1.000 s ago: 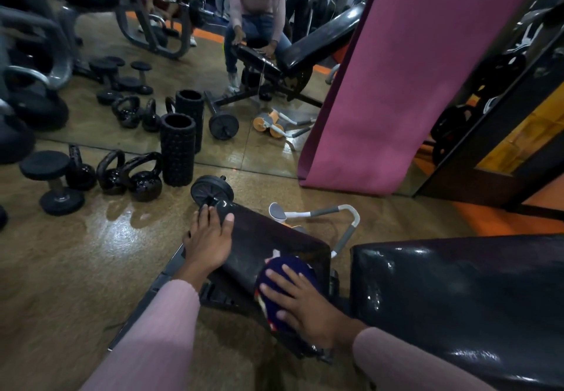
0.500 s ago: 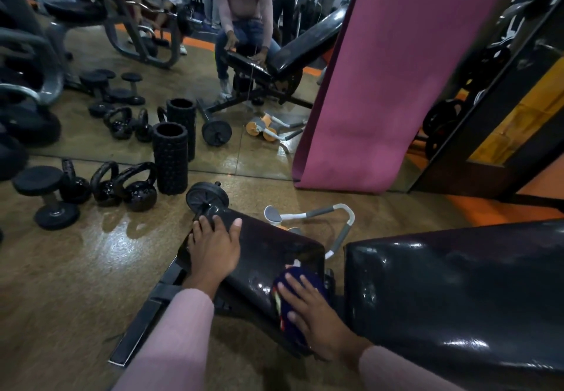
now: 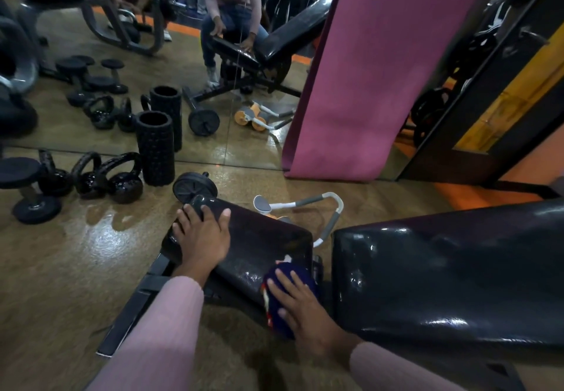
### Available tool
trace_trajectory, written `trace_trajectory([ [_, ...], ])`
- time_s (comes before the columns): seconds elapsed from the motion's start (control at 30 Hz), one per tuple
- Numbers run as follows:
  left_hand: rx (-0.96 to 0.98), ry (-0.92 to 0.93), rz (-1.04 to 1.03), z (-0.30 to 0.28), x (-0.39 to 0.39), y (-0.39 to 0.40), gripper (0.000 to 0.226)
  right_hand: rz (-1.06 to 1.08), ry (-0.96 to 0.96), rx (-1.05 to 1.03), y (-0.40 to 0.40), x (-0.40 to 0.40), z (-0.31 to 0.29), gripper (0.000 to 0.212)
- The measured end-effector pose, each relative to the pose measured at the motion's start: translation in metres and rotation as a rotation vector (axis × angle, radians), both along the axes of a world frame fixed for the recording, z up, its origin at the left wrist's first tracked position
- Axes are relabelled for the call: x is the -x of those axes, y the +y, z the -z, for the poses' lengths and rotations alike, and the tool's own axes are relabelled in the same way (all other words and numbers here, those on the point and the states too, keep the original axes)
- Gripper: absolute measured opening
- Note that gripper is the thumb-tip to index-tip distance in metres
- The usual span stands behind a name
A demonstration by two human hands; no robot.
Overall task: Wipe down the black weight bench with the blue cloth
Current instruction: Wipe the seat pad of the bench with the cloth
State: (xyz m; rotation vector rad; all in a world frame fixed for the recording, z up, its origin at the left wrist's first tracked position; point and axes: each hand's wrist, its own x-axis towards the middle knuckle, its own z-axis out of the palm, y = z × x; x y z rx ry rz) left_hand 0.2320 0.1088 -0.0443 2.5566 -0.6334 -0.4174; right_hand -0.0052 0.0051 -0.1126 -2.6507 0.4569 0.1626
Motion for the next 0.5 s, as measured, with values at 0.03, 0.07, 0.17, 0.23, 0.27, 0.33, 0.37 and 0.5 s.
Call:
trace_trajectory([
  [0.03, 0.000, -0.004, 0.004, 0.001, 0.000, 0.000, 0.072, 0.072, -0.021, -0.046, -0.004, 0.000, -0.001, 0.050],
  [0.07, -0.001, -0.008, 0.009, 0.001, 0.000, 0.001, 0.072, 0.134, -0.037, -0.068, -0.008, -0.007, -0.003, 0.049],
  [0.17, -0.007, -0.005, 0.019, 0.001, 0.000, 0.001, 0.072, 0.253, 0.007, -0.022, -0.019, -0.048, -0.013, 0.053],
  [0.23, -0.007, 0.004, 0.019, 0.001, -0.001, 0.001, 0.073, 0.250, 0.044, 0.001, -0.019, -0.070, -0.019, 0.054],
  [0.27, -0.007, 0.009, 0.016, 0.000, 0.000, 0.000, 0.073, 0.218, 0.056, 0.004, -0.014, -0.075, -0.021, 0.055],
  [0.33, -0.012, 0.022, 0.008, -0.001, -0.001, -0.001, 0.073, 0.105, 0.050, 0.000, -0.001, -0.066, -0.024, 0.054],
  [0.37, -0.013, 0.025, 0.004, -0.002, -0.003, -0.001, 0.074, 0.034, 0.029, 0.007, 0.004, -0.056, -0.024, 0.053],
  [0.5, 0.074, 0.068, -0.011, -0.009, -0.020, 0.004, 0.074, 0.043, -0.038, -0.056, -0.014, -0.027, -0.011, 0.048],
])
